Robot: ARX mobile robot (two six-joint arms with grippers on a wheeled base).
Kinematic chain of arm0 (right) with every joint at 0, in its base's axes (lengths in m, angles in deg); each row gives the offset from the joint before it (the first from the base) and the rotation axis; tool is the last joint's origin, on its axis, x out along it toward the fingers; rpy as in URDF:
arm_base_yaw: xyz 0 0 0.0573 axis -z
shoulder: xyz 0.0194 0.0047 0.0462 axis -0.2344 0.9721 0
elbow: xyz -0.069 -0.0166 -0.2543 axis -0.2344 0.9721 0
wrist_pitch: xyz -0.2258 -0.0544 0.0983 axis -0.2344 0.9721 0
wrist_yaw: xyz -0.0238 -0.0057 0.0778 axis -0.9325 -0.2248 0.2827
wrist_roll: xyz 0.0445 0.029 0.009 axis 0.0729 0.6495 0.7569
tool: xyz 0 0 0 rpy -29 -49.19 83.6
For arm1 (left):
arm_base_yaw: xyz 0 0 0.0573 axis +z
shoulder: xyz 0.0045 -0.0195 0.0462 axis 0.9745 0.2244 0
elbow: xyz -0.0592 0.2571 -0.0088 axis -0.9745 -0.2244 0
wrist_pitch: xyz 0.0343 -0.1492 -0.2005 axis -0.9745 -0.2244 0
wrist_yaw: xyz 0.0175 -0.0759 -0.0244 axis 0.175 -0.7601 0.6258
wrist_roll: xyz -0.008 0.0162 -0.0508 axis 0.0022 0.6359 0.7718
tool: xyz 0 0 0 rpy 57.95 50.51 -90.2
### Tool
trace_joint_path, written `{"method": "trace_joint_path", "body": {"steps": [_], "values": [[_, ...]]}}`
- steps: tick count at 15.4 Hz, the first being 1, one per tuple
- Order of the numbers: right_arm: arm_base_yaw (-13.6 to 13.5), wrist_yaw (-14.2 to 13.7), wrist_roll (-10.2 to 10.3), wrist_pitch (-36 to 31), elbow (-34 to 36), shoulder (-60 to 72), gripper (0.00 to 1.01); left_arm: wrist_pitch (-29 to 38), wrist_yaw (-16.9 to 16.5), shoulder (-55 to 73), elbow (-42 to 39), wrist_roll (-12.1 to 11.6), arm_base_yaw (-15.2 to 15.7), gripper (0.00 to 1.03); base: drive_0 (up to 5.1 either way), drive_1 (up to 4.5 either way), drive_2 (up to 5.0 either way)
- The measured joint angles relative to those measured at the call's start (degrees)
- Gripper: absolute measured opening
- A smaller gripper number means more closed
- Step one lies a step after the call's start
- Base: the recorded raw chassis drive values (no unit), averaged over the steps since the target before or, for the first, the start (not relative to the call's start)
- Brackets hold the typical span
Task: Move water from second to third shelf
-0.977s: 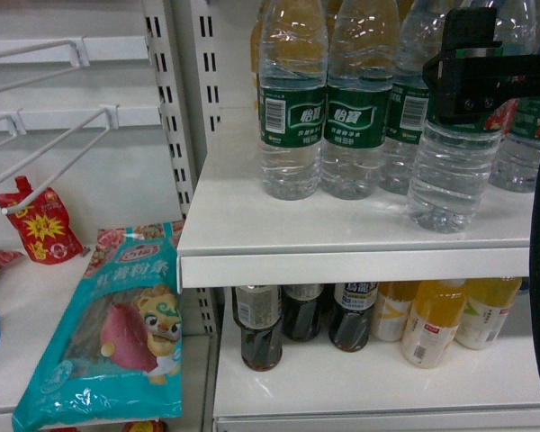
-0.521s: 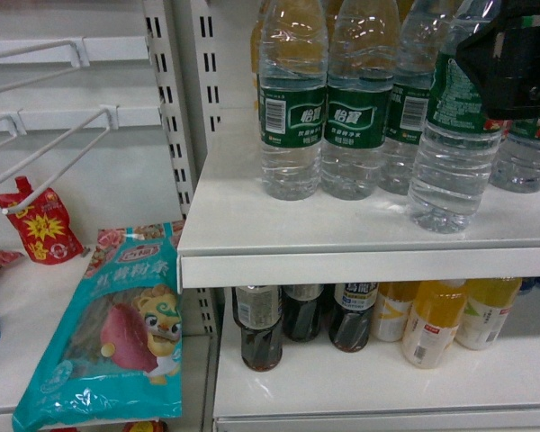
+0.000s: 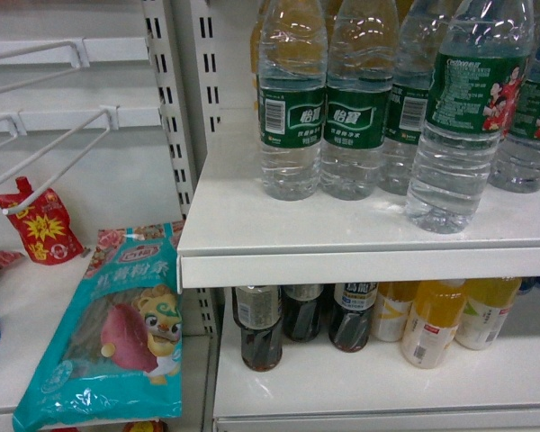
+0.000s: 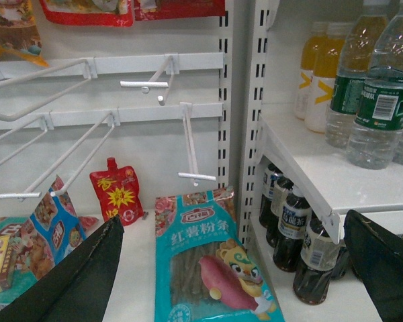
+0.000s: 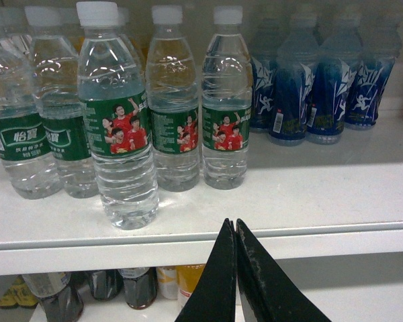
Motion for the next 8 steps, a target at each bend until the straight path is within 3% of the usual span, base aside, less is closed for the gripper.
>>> {"method": "trace_joint_path", "body": {"steps": [1, 2, 3, 8], "values": [[1.05, 1.31, 0.0, 1.27, 1.07, -2.43, 0.02, 0.0, 0.0, 0.0, 0.0, 0.0, 0.0, 0.98, 0.0, 0.0, 0.0], [3.76, 5.16, -0.02, 2.71, 1.86, -4.59, 0.02, 0.0, 0.0, 0.0, 0.0, 0.0, 0.0, 0.98, 0.0, 0.0, 0.0], [6.78, 6.82, -0.02, 3.58, 2.38, -6.03, 0.02, 0.0, -0.02, 0.0, 0.0, 0.0, 0.0, 0.98, 0.0, 0.0, 0.0], [7.45, 7.63, -0.02, 5.53, 3.19, -8.96, 0.02, -0.02, -0.02, 0.0, 0.0, 0.0, 0.0, 0.98, 0.0, 0.0, 0.0]]}}
